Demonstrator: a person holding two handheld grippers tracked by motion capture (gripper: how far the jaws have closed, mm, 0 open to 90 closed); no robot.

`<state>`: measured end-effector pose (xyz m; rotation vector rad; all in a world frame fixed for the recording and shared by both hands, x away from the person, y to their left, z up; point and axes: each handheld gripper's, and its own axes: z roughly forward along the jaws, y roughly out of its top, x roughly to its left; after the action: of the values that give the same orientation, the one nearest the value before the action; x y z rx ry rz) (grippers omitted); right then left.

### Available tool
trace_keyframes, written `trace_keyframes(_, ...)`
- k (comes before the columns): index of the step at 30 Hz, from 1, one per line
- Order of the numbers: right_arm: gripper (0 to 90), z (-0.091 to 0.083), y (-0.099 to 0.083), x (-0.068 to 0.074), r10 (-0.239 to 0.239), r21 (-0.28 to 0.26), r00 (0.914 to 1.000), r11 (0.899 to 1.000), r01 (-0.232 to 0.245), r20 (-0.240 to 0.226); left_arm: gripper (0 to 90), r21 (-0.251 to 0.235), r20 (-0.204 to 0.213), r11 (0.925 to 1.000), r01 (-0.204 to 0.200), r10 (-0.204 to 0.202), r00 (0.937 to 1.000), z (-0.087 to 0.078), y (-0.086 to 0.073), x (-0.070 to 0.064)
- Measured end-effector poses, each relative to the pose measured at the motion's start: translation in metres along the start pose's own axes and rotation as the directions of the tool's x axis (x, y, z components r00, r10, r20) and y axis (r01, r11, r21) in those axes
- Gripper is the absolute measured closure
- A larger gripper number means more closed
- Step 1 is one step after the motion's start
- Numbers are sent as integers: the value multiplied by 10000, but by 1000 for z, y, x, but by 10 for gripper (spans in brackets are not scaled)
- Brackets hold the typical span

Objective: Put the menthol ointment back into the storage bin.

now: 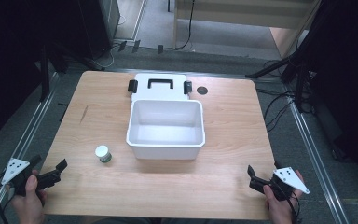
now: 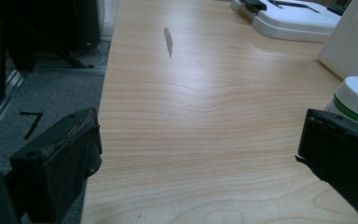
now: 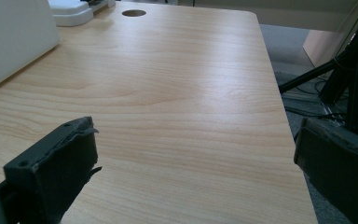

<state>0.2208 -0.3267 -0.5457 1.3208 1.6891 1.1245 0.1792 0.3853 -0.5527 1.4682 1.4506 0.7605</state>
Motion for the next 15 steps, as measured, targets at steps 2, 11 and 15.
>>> trace_keyframes(2, 0, 0, 0, 0, 33, -13, 10000, 10000, -34, -18, 0, 81, 18, 10000, -36, 35, 10000, 0, 0, 0)
trace_keyframes(11, 0, 1, 0, 1, -11, 101, 9999, 9999, 12, -127, 0, 1215, 790, 9898, -741, 647, 9948, 8, 5, -5)
trace_keyframes(15, 0, 2, 1, 3, -145, 154, 9997, 9998, 148, -210, 0, 1577, 920, 9818, -1059, 922, 9915, 10, 12, -8)
